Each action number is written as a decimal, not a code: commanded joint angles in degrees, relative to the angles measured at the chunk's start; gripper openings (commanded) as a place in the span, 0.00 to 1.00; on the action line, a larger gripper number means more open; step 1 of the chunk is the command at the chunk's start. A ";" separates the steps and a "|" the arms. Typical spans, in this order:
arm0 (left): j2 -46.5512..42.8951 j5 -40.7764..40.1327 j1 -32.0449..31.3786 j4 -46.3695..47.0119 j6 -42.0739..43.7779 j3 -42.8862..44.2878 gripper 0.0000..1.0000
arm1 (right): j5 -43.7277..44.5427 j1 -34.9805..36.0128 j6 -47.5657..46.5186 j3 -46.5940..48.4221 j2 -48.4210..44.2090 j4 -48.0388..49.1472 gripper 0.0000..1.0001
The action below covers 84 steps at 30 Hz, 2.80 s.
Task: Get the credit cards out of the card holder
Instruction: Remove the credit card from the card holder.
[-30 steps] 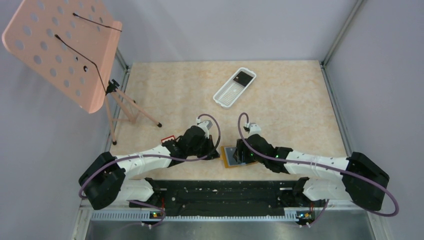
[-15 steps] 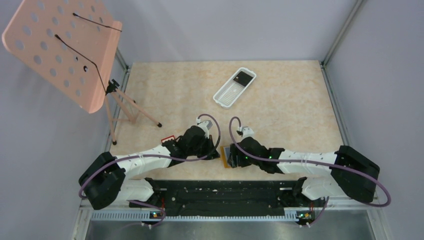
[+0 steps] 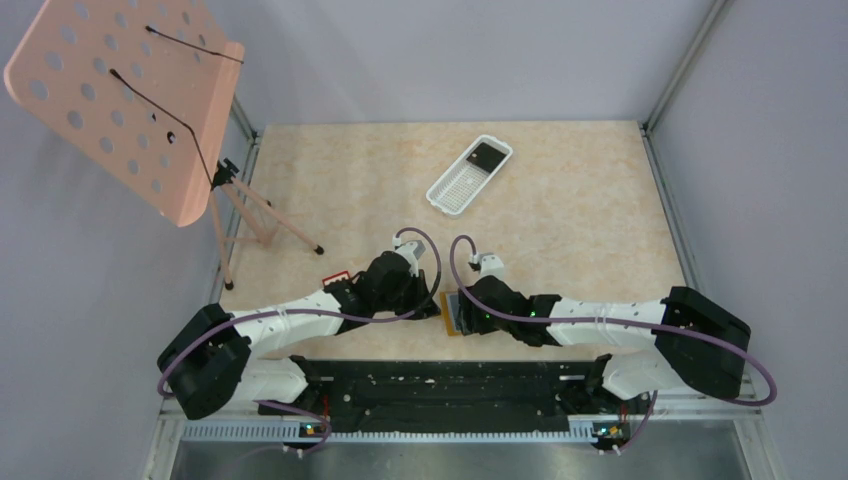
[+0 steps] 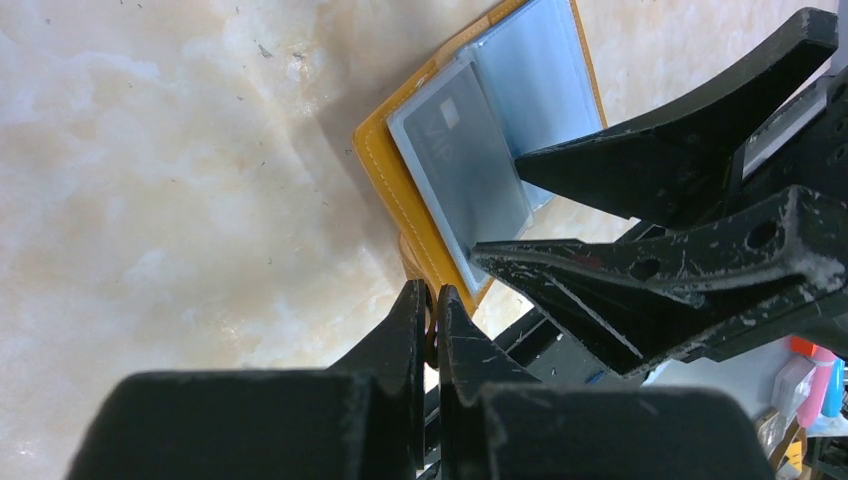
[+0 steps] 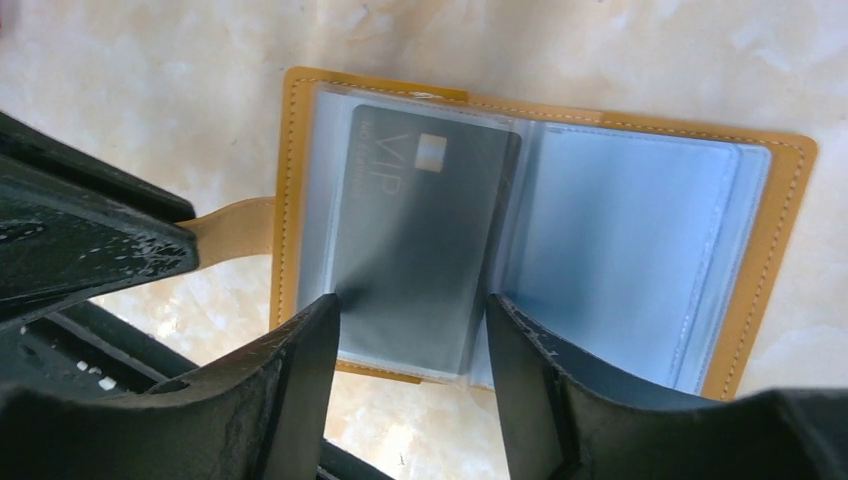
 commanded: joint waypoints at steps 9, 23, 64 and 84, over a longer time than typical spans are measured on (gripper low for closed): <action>-0.70 0.54 -0.27 2.11 -0.55 -0.80 0.00 | 3.87 0.92 1.15 1.66 -1.70 -2.43 0.53; -0.69 1.19 -0.34 2.79 -1.02 -0.83 0.00 | 2.06 1.50 2.03 2.34 0.38 -0.67 0.65; -0.55 1.42 -0.33 2.78 -1.54 -0.97 0.00 | 11.40 3.46 3.82 2.46 -5.01 -7.76 0.52; -0.43 2.43 -0.35 4.35 -2.52 -1.12 0.00 | 5.55 3.51 2.80 2.96 0.65 -1.42 0.63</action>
